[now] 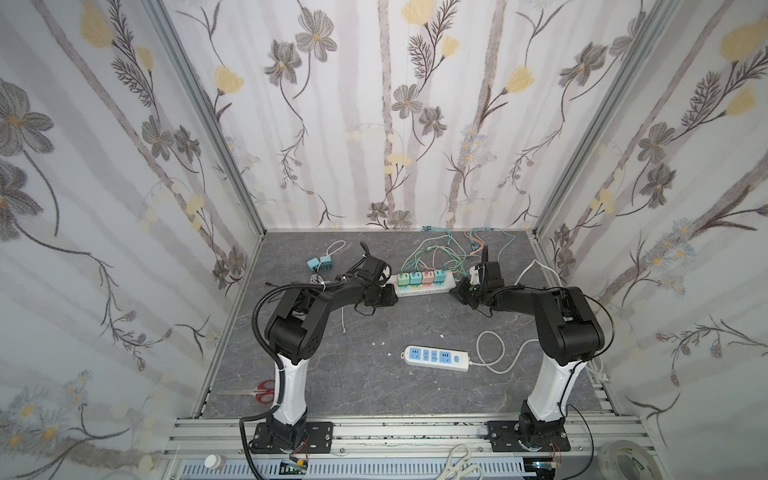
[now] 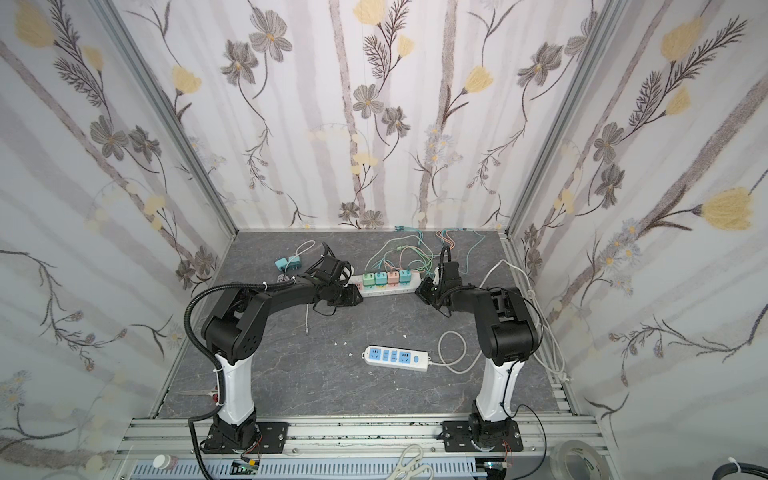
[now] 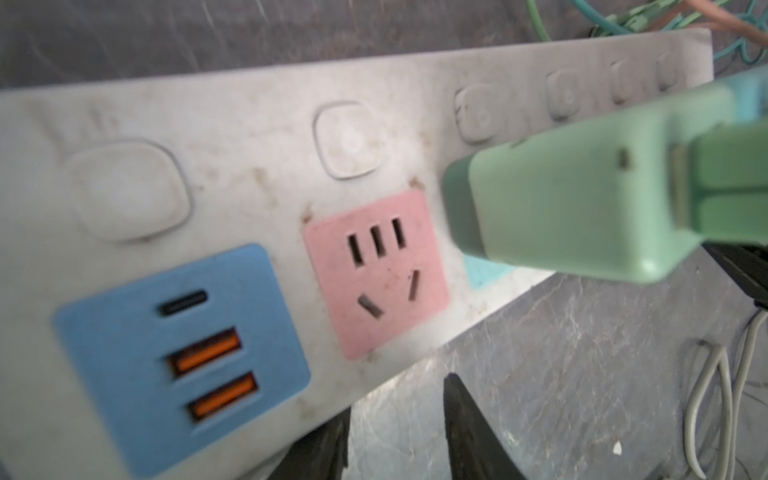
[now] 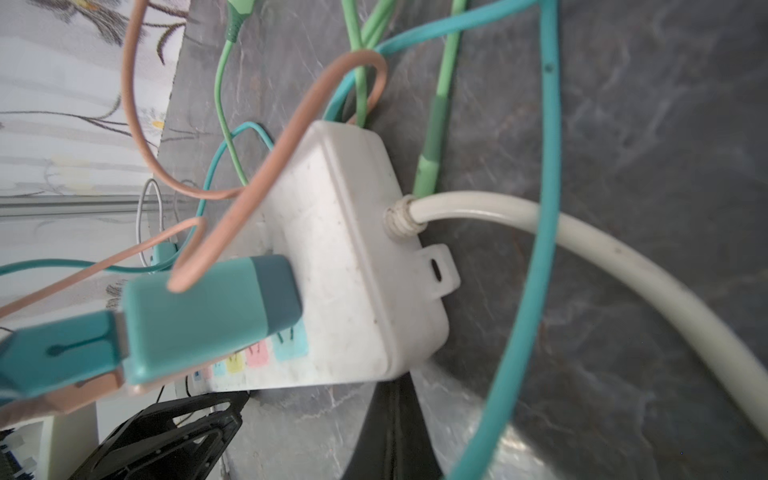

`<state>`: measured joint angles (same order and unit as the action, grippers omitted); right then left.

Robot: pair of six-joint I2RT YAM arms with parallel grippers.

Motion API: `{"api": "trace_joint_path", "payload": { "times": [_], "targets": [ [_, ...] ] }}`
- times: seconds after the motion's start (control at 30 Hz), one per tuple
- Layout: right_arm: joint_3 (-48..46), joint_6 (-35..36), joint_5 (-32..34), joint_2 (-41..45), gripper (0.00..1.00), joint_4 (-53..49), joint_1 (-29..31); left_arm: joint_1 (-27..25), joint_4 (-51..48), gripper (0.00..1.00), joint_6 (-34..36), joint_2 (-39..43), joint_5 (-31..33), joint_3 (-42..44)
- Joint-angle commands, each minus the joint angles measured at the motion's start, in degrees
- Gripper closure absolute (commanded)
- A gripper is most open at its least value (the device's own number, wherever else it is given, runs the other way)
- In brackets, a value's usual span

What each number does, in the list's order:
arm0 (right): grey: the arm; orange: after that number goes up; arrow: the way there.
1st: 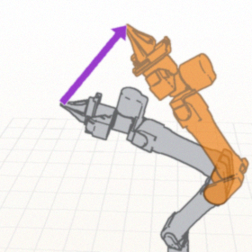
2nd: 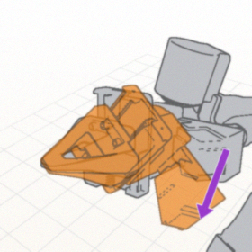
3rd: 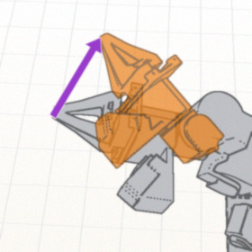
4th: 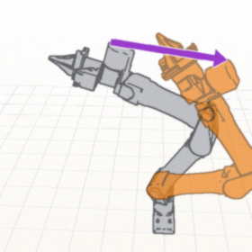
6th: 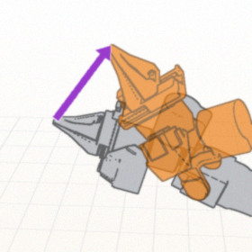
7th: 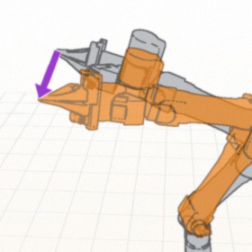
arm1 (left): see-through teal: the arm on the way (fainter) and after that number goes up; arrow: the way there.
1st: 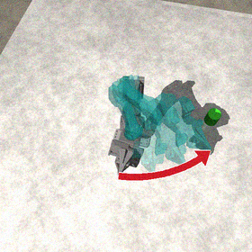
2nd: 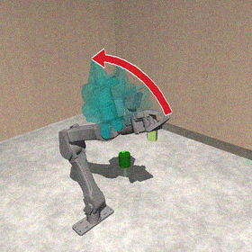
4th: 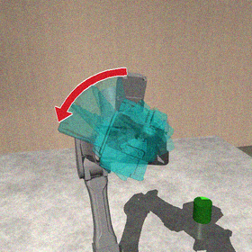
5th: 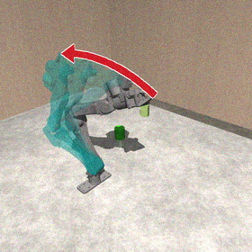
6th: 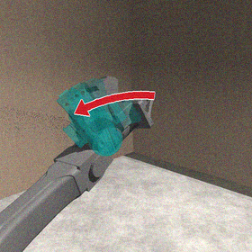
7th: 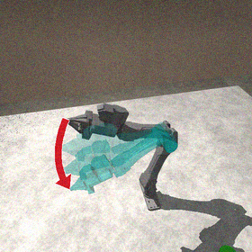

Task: Insert the plug

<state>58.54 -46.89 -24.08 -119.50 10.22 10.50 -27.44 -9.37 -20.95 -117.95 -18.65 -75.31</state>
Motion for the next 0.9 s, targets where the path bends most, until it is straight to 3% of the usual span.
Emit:
{"api": "trace_joint_path", "payload": {
  "times": [0.0,0.2,0.37,0.67,0.87],
  "targets": [
    [3.59,-0.81,0.08,-2.13,0.99,-0.45,-0.31,0.8,-6.95,0.59,2.15,-3.69,2.42,-3.5],
    [8.56,-0.91,-0.24,-4.67,0.98,-2.4,-1.16,1.91,-9.63,0.57,3.76,-8.52,2.29,-11.16],
    [6.92,-0.27,-0.53,-2.5,0.92,-2.56,-1.18,2.3,-11.39,0.54,4.6,-8.76,2.04,-13.34],
    [-0.43,3.02,-2.1,5.34,0.68,-4.76,-1.1,1.87,-9.25,0.38,2.4,-2.61,0.44,-8.37],
    [-3.39,6.03,-1.53,12.66,0.43,-10.08,-0.76,0.69,-6.98,0.27,0.11,2.76,1.08,-3.63]
  ]
}}
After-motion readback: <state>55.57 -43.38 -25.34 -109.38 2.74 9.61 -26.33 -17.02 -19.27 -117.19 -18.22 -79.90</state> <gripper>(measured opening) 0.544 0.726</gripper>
